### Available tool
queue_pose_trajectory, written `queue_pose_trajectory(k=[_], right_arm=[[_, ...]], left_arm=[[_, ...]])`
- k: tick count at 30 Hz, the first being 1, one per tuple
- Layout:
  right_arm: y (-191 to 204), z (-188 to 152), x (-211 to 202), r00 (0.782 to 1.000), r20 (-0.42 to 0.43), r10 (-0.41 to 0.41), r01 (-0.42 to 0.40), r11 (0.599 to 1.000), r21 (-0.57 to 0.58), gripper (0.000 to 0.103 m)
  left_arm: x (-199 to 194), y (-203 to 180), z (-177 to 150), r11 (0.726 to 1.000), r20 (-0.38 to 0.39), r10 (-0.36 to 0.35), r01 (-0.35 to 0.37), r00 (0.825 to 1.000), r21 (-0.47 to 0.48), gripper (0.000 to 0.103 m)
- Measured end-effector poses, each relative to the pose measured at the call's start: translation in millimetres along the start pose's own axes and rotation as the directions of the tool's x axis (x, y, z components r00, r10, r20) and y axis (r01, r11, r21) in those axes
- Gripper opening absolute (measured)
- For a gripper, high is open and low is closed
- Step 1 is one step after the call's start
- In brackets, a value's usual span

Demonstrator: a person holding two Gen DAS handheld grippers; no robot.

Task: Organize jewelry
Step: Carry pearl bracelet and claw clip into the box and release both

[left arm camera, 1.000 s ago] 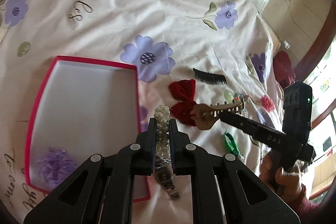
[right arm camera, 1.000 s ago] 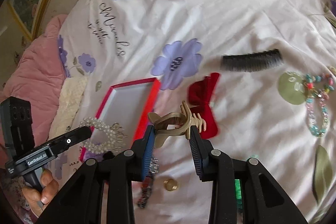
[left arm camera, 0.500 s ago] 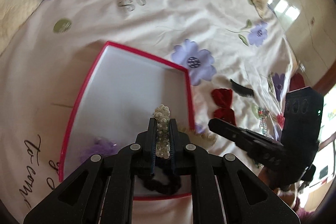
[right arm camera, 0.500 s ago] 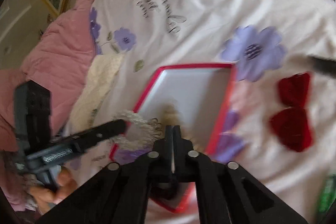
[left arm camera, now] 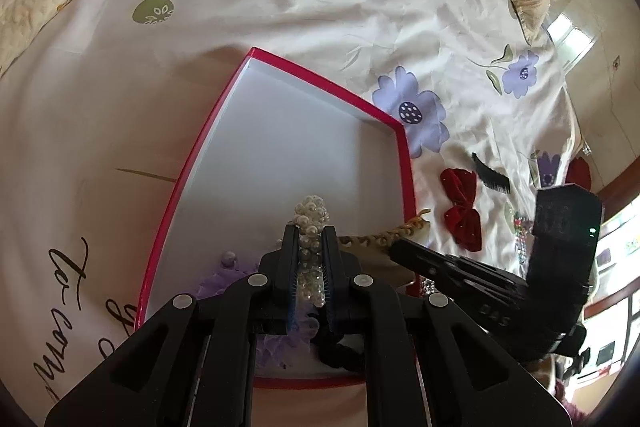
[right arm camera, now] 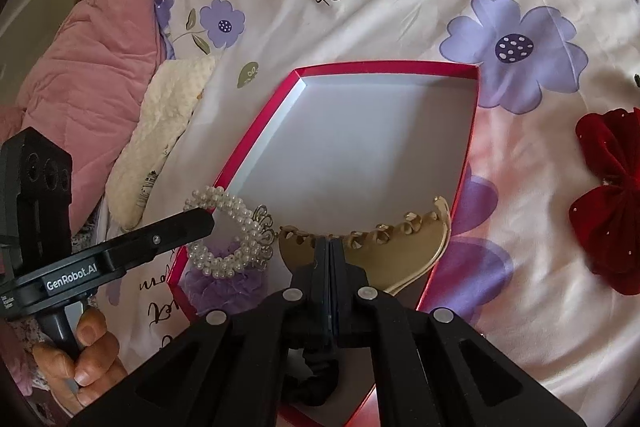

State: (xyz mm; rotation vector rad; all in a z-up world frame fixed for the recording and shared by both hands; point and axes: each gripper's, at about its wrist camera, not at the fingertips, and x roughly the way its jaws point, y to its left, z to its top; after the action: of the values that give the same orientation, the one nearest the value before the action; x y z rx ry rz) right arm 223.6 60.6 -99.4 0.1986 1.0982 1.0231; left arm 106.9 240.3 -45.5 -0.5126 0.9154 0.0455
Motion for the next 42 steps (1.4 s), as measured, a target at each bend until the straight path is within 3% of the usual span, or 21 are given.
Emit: queue_pose_trajectory(k=[1,3,6,10,16,19,21,22,24,26,33,37,40,42], right_arm=[[-1,-1,-1,1.0,-0.007,0.003,-0.003,1.0,0.009,0.0],[-1,-3,-10,0.999,-0.002,0.034,-0.034,0.999,0.018,0.005],[1,-12,-21,1.0,-0.004,0.013,-0.013,1.0,0.002,0.014],[-3,-27,-27,1.0,-0.014,-0.001,0.001,1.0,0.019,0.039],[-8,-29,-17,0.999,-0.038,0.0,0.002,0.999,0.035,0.041],[-11,-22,-12,1.0,-0.026,-0.003,0.005,0.998,0.069,0.051],[-11,-18,-9,1.0,-0.012,-0.011,0.012,0.997,0.075,0.047],[-10,-16,-6,1.0,-0.011,-0.029,0.029,0.997,0.065,0.033],[-9,-13,-2,1.0,-0.013,-0.021,0.021,0.998,0.06,0.021],[-5,-8,-1,1.0,-0.011,-0.007,0.008,0.999,0.04,0.0],[-7,8,9,1.0,-0.03,-0.005,0.007,0.999,0.053,0.0],[-11,8,8,0.999,-0.032,-0.005,0.009,0.994,0.106,0.022],[-13,7,8,0.998,-0.011,-0.069,0.07,0.99,0.125,0.025],[-17,8,9,0.998,0.0,-0.064,0.063,0.986,0.157,0.025]], left_arm=[[1,1,0,1.0,-0.002,-0.001,0.001,1.0,-0.004,0.009],[3,4,-1,1.0,-0.007,-0.003,0.003,1.0,-0.011,0.009],[4,5,-2,1.0,-0.012,-0.008,0.008,1.0,-0.016,0.009],[4,4,-3,1.0,-0.011,-0.009,0.008,1.0,-0.011,0.009],[0,7,-4,1.0,-0.006,-0.01,0.01,1.0,-0.017,0.009],[0,9,-4,1.0,-0.008,-0.012,0.012,1.0,-0.021,0.009],[-1,10,-4,1.0,-0.009,-0.013,0.013,1.0,-0.023,0.009],[-1,11,-4,1.0,-0.009,-0.015,0.015,1.0,-0.024,0.009],[-1,12,-4,1.0,-0.01,-0.016,0.016,1.0,-0.026,0.009],[-1,14,-4,0.999,-0.013,-0.016,0.016,1.0,-0.029,0.009],[0,25,-3,0.998,-0.018,0.0,-0.001,1.0,-0.057,0.009],[0,29,-1,0.998,-0.012,0.001,-0.002,1.0,-0.069,0.009],[1,28,1,0.998,-0.011,-0.001,0.0,1.0,-0.067,0.009],[3,28,3,0.998,-0.011,-0.003,0.002,1.0,-0.068,0.009]])
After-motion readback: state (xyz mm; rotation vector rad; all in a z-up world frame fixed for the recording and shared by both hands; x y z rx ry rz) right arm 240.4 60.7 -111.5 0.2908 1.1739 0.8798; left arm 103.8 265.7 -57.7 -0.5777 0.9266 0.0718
